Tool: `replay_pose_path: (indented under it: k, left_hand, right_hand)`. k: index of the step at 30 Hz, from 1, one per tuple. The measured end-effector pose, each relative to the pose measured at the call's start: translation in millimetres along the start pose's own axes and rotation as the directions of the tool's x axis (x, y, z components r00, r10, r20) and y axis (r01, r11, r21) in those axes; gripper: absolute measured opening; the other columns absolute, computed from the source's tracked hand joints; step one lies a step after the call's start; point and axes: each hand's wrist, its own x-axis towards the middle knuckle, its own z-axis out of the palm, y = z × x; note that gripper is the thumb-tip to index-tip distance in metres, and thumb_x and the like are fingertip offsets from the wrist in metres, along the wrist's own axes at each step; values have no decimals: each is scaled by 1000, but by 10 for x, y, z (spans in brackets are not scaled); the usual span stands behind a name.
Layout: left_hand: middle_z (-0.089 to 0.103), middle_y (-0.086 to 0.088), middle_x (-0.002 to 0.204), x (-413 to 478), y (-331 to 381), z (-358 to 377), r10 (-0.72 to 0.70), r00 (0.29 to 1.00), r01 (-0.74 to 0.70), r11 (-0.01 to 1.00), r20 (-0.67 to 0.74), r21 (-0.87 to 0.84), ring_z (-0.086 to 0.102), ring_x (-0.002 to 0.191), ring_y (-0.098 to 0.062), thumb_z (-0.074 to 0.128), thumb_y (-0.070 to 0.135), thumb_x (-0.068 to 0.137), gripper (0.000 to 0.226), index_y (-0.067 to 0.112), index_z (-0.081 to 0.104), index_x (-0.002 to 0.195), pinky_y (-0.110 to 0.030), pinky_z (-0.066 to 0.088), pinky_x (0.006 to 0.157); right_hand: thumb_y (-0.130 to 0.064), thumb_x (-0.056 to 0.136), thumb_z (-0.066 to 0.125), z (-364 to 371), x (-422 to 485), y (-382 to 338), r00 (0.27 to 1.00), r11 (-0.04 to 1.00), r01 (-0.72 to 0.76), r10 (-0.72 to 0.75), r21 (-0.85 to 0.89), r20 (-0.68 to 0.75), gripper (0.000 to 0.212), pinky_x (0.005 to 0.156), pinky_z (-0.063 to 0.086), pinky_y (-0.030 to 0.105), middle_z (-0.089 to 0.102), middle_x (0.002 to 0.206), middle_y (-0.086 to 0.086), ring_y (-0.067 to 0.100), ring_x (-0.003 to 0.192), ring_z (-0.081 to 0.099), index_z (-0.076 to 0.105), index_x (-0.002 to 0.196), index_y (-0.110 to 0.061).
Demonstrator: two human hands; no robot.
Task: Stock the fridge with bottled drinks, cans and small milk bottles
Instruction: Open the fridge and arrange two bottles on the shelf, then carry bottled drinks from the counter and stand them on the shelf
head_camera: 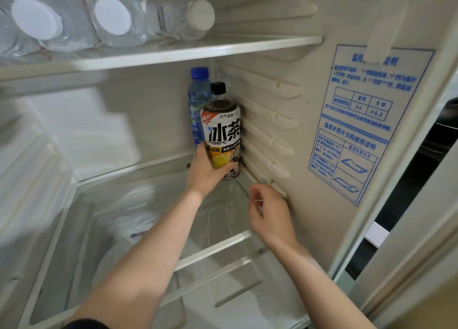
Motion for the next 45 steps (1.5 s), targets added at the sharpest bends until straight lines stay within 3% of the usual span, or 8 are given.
replay_pose_path:
  k: [13, 17, 21, 26, 30, 33, 36, 45]
  left_hand:
    - [46, -7, 132, -524, 224, -198, -88, 990, 88, 996, -112, -3, 45, 122, -21, 73, 24, 81, 60, 7, 44, 131, -18, 31, 93]
    - [50, 15, 119, -1051, 477, -316, 44, 992, -59, 989, -119, -132, 47, 115, -1, 65, 16, 86, 37, 26, 51, 119, -28, 42, 99]
    - [57, 24, 109, -1765, 554, -167, 241, 959, -269, 940, -149, -212, 54, 107, 1, 57, 17, 87, 29, 39, 53, 106, -13, 42, 89]
    - [53, 23, 100, -2603, 553, 415, 435, 898, -416, 889, 70, -191, 53, 92, -3, 51, 17, 89, 17, 24, 58, 102, -20, 41, 83]
    - [54, 15, 97, -3449, 706, 1127, 428, 817, -369, 903, 387, -220, 51, 86, -3, 52, 20, 85, 18, 15, 61, 100, -15, 39, 81]
    - [51, 23, 98, -4179, 839, 1633, 314, 634, -271, 946, 706, -177, 47, 92, 9, 56, 20, 87, 18, 27, 59, 103, -5, 33, 80]
    - [51, 16, 101, -5017, 877, 2090, 206, 401, -302, 950, 892, -84, 52, 101, -5, 61, 18, 88, 20, 24, 61, 107, -17, 37, 83]
    - [61, -2, 123, -7487, 1087, 2629, -262, -200, -512, 849, 944, 127, 59, 109, -20, 50, 27, 93, 34, 15, 57, 124, -26, 44, 93]
  right_hand:
    - [-4, 80, 56, -8, -9, -5, 996, 984, 72, -61, -162, 68, 31, 87, 46, 33, 60, 109, 11, 27, 100, 58, 62, 111, -8]
    - [-2, 83, 55, -165, -269, -103, 986, 983, 135, -121, -125, 113, 33, 93, 38, 27, 61, 114, 13, 28, 108, 57, 61, 115, -3]
    - [-3, 82, 57, -478, -947, -111, 980, 962, 197, -196, -191, 22, 25, 81, 47, 33, 65, 103, 10, 29, 95, 61, 65, 106, -5]
    - [2, 82, 56, -1129, -2174, 240, 974, 917, 227, -221, -328, 56, 20, 69, 49, 36, 65, 95, 10, 31, 83, 60, 66, 99, -1]
    - [2, 77, 63, -1746, -3497, 639, 986, 877, -138, 165, -460, 18, 25, 68, 52, 34, 66, 95, 9, 30, 85, 64, 67, 101, -4]
    - [-15, 89, 54, -2117, -4659, 847, 803, 688, -539, 594, -486, -50, 33, 87, 48, 31, 59, 120, -1, 21, 112, 56, 57, 122, -16]
    - [-29, 94, 47, -2423, -5920, 919, 456, 373, -829, 882, -416, -118, 37, 89, 39, 23, 53, 128, -11, 10, 116, 50, 47, 130, -26]
    - [-25, 93, 49, -2479, -8986, 363, -326, -303, -937, 937, 174, -123, 27, 82, 41, 23, 65, 115, 1, 17, 105, 59, 58, 117, -17]
